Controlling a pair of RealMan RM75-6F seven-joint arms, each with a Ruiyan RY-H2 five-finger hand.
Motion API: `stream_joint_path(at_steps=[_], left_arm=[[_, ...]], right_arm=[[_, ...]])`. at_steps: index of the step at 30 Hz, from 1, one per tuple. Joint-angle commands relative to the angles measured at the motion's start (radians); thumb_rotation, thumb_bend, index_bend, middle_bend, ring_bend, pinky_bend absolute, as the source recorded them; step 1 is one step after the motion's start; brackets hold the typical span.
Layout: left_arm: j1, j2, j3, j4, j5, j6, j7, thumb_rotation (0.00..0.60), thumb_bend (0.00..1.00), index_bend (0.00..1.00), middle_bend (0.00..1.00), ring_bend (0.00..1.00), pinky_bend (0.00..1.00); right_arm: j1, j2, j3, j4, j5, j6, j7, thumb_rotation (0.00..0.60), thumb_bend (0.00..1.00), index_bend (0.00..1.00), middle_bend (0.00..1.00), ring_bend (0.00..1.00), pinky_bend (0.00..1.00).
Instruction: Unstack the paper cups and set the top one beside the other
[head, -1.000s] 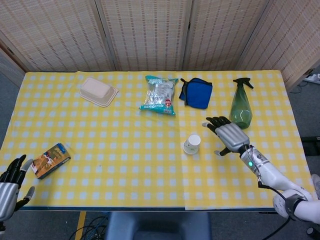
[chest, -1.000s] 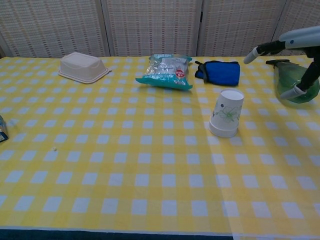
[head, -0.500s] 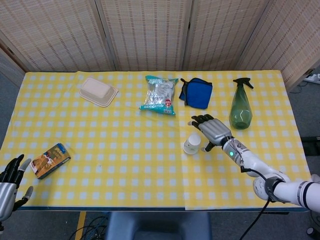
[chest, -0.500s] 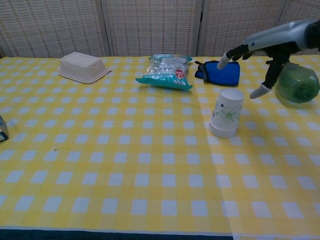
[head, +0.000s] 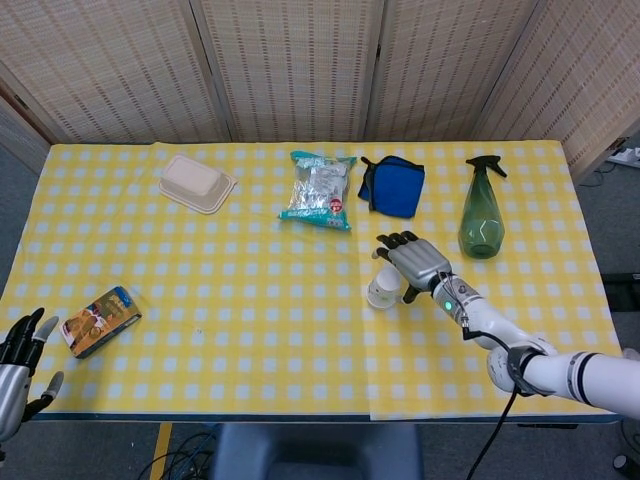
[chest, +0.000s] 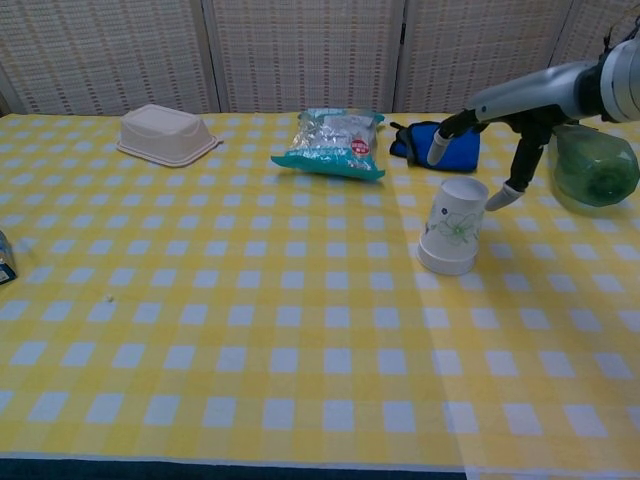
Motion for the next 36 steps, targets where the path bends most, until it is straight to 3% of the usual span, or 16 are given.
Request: stream_joint_path(at_steps=[1, 9, 23, 36], left_arm=[[-0.001, 0.001, 0.000, 0.002, -0.001, -0.002, -0.005, 0.600, 0.38, 0.00, 0.00, 0.04, 0.29], [0.000, 0.003, -0.001, 0.004, -0.002, -0.002, -0.010, 0.600, 0.38, 0.00, 0.00, 0.04, 0.29], [-0.006, 0.000, 0.000, 0.011, -0.004, -0.017, -0.015, 0.600, 0.38, 0.00, 0.00, 0.04, 0.29], [-0.009, -0.008, 0.004, 0.008, 0.000, -0.023, 0.003, 0.600, 0.38, 0.00, 0.00, 0.04, 0.29]], right_arm=[[0.014, -0.013, -0.012, 0.010, 0.017, 0.010, -0.009, 0.600, 0.21, 0.21, 0.00, 0.00, 0.00], [0.043, -0.048, -0.032, 0.039, 0.049, 0.017, -0.017, 0.600, 0.21, 0.22, 0.00, 0.00, 0.00], [0.048, -0.075, -0.038, 0.064, 0.044, 0.048, 0.005, 0.600, 0.21, 0.38, 0.02, 0.00, 0.00], [0.024, 0.014, -0.009, -0.024, -0.015, 0.086, 0.046, 0.600, 0.21, 0.39, 0.02, 0.00, 0.00]])
